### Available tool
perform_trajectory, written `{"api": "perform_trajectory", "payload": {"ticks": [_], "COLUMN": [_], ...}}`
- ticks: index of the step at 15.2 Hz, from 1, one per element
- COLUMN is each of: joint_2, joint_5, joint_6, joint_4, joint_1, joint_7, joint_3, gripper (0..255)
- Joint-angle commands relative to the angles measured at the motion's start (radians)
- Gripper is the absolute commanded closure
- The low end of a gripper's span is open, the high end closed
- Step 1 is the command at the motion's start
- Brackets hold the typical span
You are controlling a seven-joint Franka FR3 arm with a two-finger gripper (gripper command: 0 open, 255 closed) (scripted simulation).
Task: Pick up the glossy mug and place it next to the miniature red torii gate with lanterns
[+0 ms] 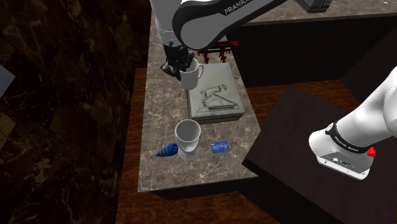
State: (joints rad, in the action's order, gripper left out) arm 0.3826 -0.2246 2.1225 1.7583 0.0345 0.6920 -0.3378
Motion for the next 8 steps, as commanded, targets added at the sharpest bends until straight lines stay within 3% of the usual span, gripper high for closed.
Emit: {"api": "perform_trajectory", "payload": {"ticks": [1, 8], "joint_2": [-0.033, -0.121], "joint_5": [0.013, 0.054], "joint_6": [0.023, 0.077], "joint_4": [0.049, 0.172], "joint_1": [-0.038, -0.156], "joint_7": [-0.046, -0.209], "joint_3": [0.008, 0.046], "gripper": [255, 255]}}
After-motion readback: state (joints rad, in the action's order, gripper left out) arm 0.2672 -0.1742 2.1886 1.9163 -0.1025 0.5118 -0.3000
